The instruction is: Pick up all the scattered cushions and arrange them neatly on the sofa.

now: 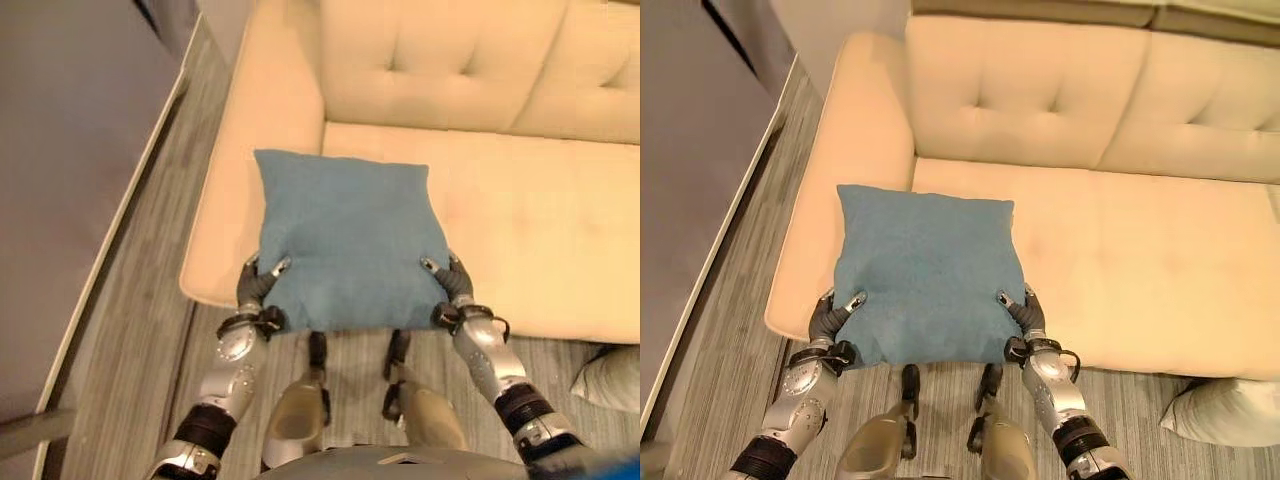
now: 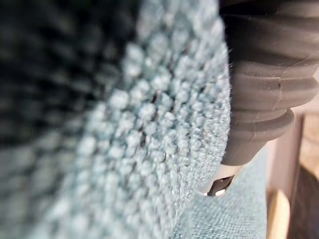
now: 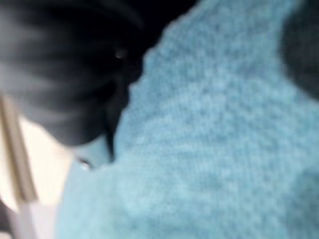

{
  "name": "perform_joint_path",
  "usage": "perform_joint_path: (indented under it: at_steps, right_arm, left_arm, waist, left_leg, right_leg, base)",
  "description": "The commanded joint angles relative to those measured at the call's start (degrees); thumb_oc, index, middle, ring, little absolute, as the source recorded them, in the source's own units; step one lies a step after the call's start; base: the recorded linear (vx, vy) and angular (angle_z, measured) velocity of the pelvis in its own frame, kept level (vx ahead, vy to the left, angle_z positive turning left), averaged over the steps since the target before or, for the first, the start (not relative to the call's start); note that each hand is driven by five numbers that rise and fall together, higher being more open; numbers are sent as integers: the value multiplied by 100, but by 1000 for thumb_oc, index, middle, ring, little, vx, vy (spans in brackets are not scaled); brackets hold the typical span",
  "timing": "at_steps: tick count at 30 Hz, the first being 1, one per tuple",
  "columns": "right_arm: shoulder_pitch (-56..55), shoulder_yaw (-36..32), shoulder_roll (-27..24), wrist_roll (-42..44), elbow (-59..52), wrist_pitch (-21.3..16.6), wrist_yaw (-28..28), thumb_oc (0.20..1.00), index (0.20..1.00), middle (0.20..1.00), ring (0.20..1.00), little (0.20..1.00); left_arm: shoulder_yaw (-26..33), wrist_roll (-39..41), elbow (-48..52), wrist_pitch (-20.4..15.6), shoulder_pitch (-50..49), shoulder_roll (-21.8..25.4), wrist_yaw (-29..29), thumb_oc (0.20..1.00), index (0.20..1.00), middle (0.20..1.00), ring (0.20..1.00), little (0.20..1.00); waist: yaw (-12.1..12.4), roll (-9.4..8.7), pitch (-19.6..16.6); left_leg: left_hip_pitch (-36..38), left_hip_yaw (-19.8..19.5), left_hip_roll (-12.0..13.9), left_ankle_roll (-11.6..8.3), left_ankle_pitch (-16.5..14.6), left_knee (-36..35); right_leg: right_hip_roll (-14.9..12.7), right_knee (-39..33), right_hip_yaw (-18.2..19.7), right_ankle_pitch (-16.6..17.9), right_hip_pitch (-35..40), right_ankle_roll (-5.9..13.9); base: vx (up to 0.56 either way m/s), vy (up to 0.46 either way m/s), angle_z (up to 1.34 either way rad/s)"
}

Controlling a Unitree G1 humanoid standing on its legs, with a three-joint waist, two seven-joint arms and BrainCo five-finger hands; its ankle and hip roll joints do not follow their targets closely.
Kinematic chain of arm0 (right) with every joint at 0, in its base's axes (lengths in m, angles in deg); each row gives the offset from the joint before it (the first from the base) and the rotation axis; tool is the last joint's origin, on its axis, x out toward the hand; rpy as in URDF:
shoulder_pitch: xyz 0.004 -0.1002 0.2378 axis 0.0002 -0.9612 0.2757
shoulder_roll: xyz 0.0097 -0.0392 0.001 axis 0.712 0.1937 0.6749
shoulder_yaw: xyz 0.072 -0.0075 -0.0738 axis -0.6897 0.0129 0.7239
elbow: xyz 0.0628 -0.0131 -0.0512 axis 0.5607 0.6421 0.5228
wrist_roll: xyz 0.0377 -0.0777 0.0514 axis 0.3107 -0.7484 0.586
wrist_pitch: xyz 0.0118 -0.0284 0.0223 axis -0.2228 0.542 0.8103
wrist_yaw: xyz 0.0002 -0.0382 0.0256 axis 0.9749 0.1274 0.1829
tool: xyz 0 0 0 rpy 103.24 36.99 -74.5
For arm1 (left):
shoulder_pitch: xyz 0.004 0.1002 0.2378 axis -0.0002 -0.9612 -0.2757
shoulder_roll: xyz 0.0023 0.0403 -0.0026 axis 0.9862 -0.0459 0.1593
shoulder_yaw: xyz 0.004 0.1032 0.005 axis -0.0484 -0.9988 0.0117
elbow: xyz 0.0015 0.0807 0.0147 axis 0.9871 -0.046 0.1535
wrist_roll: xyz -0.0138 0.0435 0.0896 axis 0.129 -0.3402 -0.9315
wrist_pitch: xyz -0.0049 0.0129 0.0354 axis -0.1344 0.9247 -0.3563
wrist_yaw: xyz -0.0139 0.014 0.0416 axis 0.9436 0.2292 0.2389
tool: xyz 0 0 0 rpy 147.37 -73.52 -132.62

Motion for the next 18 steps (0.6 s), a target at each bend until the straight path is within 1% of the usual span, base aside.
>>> perform_joint_path:
  at_steps: [1, 3, 4, 5, 6, 7, 8, 10, 11, 12, 13, 14, 15, 16, 17, 18]
  right_arm:
    - [219, 7, 254, -367, -693, -410, -231, 200, 200, 200, 200, 200]
    - [188, -1, 262, -436, -727, -398, -216, 200, 200, 200, 200, 200]
    - [175, -76, 257, -607, -801, -402, -154, 200, 200, 200, 200, 200]
    - [126, -86, 261, -649, -839, -409, -133, 200, 200, 200, 200, 200]
    - [81, -81, 273, -683, -869, -389, -153, 200, 200, 200, 200, 200]
    - [71, -81, 272, -687, -880, -385, -152, 200, 200, 200, 200, 200]
    - [-38, -105, 261, -794, -1037, -389, -150, 200, 200, 200, 200, 200]
    - [-59, -119, 278, -785, -1115, -398, -141, 200, 200, 200, 200, 200]
    - [-50, -61, 226, -751, -1169, -398, -123, 200, 200, 200, 200, 200]
    - [-56, -35, 188, -766, -1241, -411, -122, 200, 200, 200, 200, 200]
    - [-72, -25, 132, -779, -1292, -421, -119, 200, 200, 200, 200, 200]
    - [-48, -11, 82, -778, -1335, -442, -98, 200, 200, 200, 200, 200]
    - [-17, -1, 34, -771, -1348, -444, -71, 200, 200, 200, 200, 200]
    - [-14, -2, 32, -771, -1348, -444, -70, 200, 200, 200, 200, 200]
    - [9, -5, -29, -756, -1352, -434, -51, 200, 200, 200, 200, 200]
    - [9, -10, -97, -756, -1373, -418, -35, 200, 200, 200, 200, 200]
  left_arm:
    - [-259, -334, 674, -273, 193, -176, 328, 200, 200, 200, 200, 200]
    - [-272, -359, 710, -262, 139, -170, 327, 200, 200, 200, 200, 200]
    - [-221, -378, 802, -237, 101, -105, 324, 200, 200, 200, 200, 200]
    - [-223, -409, 809, -211, 63, -78, 341, 200, 200, 200, 200, 200]
    - [-193, -421, 822, -202, 37, -61, 347, 200, 200, 200, 200, 200]
    - [-194, -422, 829, -200, 30, -60, 348, 200, 200, 200, 200, 200]
    - [-158, -429, 871, -168, -69, -25, 400, 200, 200, 200, 200, 200]
    - [-145, -426, 876, -184, -116, -39, 381, 200, 200, 200, 200, 200]
    - [-114, -375, 823, -207, -154, -77, 357, 200, 200, 200, 200, 200]
    - [-125, -374, 815, -205, -158, -98, 334, 200, 200, 200, 200, 200]
    - [-155, -350, 792, -198, -157, -121, 342, 200, 200, 200, 200, 200]
    - [-199, -327, 785, -203, -125, -151, 335, 200, 200, 200, 200, 200]
    - [-239, -304, 759, -199, -94, -187, 327, 200, 200, 200, 200, 200]
    - [-240, -304, 757, -200, -90, -189, 327, 200, 200, 200, 200, 200]
    - [-264, -287, 718, -197, -43, -215, 316, 200, 200, 200, 200, 200]
    - [-280, -238, 688, -214, -4, -252, 316, 200, 200, 200, 200, 200]
  waist:
    - [-7, 56, -478]
    - [-11, 60, -505]
    - [69, 114, -495]
    - [115, 133, -517]
    - [139, 150, -560]
    - [131, 136, -535]
    - [189, 69, -614]
    - [183, 43, -642]
    - [181, -4, -746]
    - [185, -48, -771]
    - [182, -36, -783]
    - [180, -52, -764]
    - [181, -52, -739]
    - [178, -46, -738]
    - [179, -41, -729]
    - [183, -23, -721]
  left_leg:
    - [58, -206, -151, 128, -874, 557]
    - [150, -150, -140, 145, -861, 473]
    - [315, 53, -45, 158, -845, 357]
    - [414, 160, 0, 144, -849, 311]
    - [522, 211, 55, 113, -919, 263]
    - [492, 249, 41, 135, -844, 277]
    - [691, 375, 148, 44, -956, 250]
    - [714, 399, 184, 6, -954, 297]
    - [733, 456, 261, -74, -992, 414]
    - [643, 524, 294, -103, -914, 583]
    - [675, 498, 394, -199, -1063, 778]
    - [578, 498, 480, -263, -1082, 1044]
    - [470, 493, 566, -316, -1098, 1308]
    - [455, 487, 575, -320, -1109, 1333]
    - [335, 458, 624, -356, -1109, 1565]
    - [231, 379, 633, -400, -1045, 1745]
  right_leg:
    - [-382, 872, 19, -931, 147, 751]
    - [-385, 978, -7, -925, 115, 782]
    - [-515, 1370, -486, -926, -3, 873]
    - [-604, 1462, -874, -975, 68, 865]
    - [-641, 1578, -1096, -1063, 124, 898]
    - [-667, 1576, -1146, -1004, 109, 850]
    - [-641, 1537, -1328, -1176, 343, 869]
    - [-584, 1457, -1296, -1161, 373, 836]
    - [-404, 1085, -1206, -1162, 560, 767]
    - [-328, 866, -1198, -1074, 618, 656]
    - [-200, 736, -1113, -1187, 755, 660]
    - [-139, 586, -1122, -1208, 856, 601]
    - [-104, 485, -1129, -1219, 943, 534]
    - [-97, 478, -1134, -1217, 945, 529]
    - [-79, 401, -1149, -1221, 1011, 470]
    - [-48, 327, -1158, -1237, 1080, 417]
  base:
    - [-34, 113, -45]
    - [-30, 67, -52]
    - [-24, 44, -53]
    - [41, 27, -80]
    - [24, -24, -83]
    - [133, -160, -91]
    - [68, -146, -52]
    - [128, -207, -52]
    - [77, -296, -39]
    - [143, -311, -17]
    - [74, -245, -16]
    - [107, -216, -29]
    - [11, -136, -18]
    - [13, -110, -16]
    - [15, -75, -15]
    - [-56, -81, -25]
